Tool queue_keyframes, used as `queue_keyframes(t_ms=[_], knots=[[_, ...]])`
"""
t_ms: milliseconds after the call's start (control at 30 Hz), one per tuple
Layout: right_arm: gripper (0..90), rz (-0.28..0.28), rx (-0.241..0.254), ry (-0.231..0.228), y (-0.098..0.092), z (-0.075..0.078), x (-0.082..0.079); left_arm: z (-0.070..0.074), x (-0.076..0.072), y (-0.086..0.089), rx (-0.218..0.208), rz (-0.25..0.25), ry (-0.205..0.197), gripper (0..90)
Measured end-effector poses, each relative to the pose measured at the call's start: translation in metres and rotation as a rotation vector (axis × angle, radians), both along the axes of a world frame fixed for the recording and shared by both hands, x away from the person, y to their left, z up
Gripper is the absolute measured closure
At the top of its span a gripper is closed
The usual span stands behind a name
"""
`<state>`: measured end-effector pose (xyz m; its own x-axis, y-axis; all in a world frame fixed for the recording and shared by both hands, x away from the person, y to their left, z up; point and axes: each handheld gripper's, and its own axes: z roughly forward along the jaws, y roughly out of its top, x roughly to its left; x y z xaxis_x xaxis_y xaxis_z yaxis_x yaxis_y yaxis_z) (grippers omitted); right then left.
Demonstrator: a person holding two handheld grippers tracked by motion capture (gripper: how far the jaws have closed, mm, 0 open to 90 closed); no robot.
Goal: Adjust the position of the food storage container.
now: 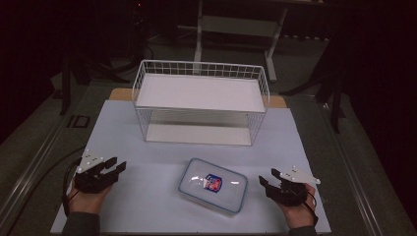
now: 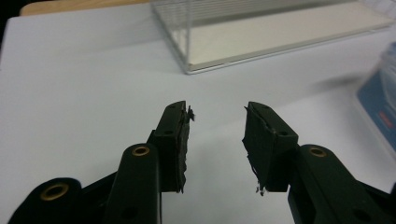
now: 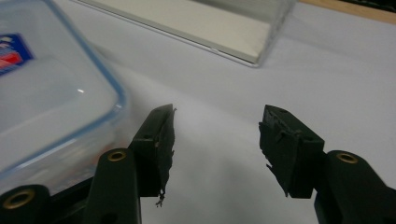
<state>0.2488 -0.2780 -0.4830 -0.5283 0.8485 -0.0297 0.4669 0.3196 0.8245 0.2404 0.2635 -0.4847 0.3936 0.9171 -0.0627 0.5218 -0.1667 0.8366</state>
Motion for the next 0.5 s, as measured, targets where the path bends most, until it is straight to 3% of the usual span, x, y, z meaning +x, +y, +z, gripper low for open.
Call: queue_keyframes(t_ms=[300, 500], knots=[[46.7, 0.035, 0.016, -0.001, 0.0052, 0.0028, -0.0024, 0.0006, 0.0005, -0.0034, -0.001, -0.021, 0.005, 56.8], [60.6, 0.139, 0.021, 0.027, 0.0095, -0.0001, -0.0024, 0.0028, 0.0, -0.006, -0.008, -0.023, -0.009, 56.3]])
